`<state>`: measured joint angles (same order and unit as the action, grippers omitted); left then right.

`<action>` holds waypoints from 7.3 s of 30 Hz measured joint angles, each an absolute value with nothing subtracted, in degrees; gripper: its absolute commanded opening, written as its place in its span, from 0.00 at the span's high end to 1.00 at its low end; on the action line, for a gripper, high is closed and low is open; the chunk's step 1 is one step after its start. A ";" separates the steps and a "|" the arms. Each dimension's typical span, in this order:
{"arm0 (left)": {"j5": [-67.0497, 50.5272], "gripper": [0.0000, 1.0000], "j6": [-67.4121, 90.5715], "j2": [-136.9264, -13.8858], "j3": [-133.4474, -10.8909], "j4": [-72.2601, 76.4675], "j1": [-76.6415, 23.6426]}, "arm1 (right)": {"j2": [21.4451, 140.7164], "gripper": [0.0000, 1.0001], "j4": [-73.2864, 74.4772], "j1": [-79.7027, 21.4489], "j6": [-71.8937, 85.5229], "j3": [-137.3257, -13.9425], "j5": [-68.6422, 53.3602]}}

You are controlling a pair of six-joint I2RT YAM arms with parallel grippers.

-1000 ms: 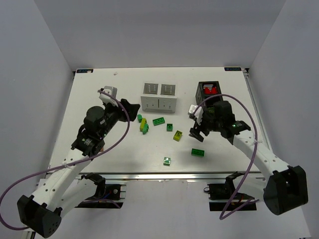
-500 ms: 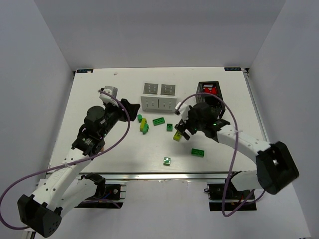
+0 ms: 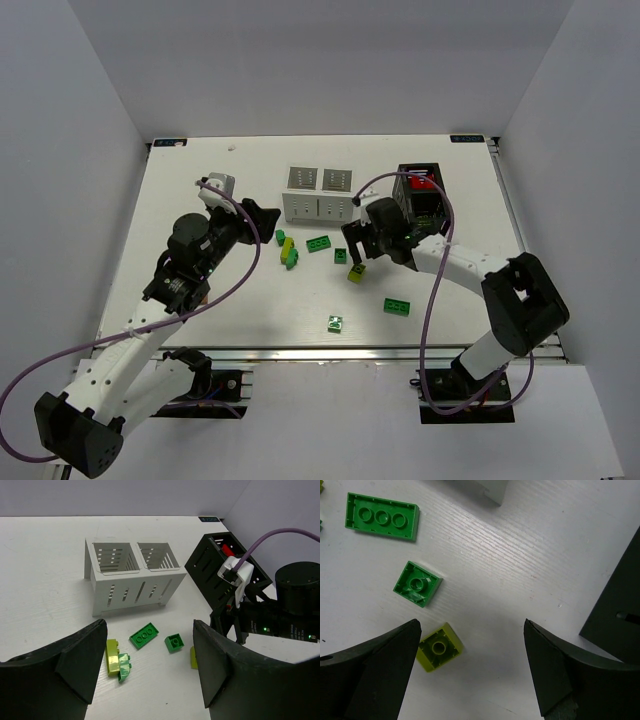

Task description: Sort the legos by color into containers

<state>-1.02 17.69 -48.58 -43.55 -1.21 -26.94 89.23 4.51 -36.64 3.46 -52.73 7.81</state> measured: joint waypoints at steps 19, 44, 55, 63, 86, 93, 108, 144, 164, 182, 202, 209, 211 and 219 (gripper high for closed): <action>-0.99 0.21 16.99 -48.71 -43.55 -1.21 -26.94 | 94.70 0.15 4.91 -36.88 11.14 -51.90 7.31; -1.02 0.21 16.97 -48.53 -43.53 -1.19 -26.94 | 94.50 0.32 10.76 -37.58 7.07 -51.96 4.10; -1.02 0.21 16.97 -48.53 -43.53 -1.19 -26.94 | 94.50 0.48 10.81 -38.00 4.99 -51.96 3.62; -1.04 0.21 16.97 -48.53 -43.53 -1.19 -26.94 | 94.04 0.77 10.85 -38.00 3.31 -51.96 2.83; -2.61 0.21 17.04 -48.53 -43.51 -0.95 -26.94 | 53.47 1.00 -5.65 -26.35 -9.67 -41.32 2.94; -3.92 0.21 17.45 -49.12 -43.44 0.49 -26.94 | 54.68 1.00 -19.92 -24.47 -10.96 -35.11 15.51; -5.17 0.21 18.06 -49.30 -42.72 1.32 -26.94 | 67.48 1.00 -27.38 -19.42 -11.11 -36.82 19.55; -7.62 0.39 18.33 -54.35 -42.74 1.06 -26.94 | 72.25 0.28 -18.83 -16.51 -8.64 -42.52 9.91; 1.52 0.29 14.81 -79.75 -51.11 -16.86 -31.53 | 55.16 0.53 5.91 -16.60 -27.51 -43.20 -41.87; 8.40 0.28 13.17 -102.54 -67.64 -24.71 -31.75 | 53.56 0.50 6.83 -16.91 -28.01 -43.35 -43.44; 9.82 0.57 12.93 -109.45 -72.88 -27.29 -31.79 | 52.82 0.49 6.81 -16.91 -29.02 -43.35 -42.54; 9.91 0.81 12.80 -110.02 -73.60 -26.94 -31.81 | 52.82 0.49 7.16 -16.91 -29.12 -43.35 -42.54; 9.85 0.86 12.88 -109.56 -73.06 -26.65 -31.81 | 52.82 0.49 7.16 -16.91 -29.12 -43.35 -42.57; 5.04 1.00 14.85 -99.07 -65.36 -25.87 -32.08 | 52.84 0.49 7.18 -16.91 -28.82 -43.35 -43.64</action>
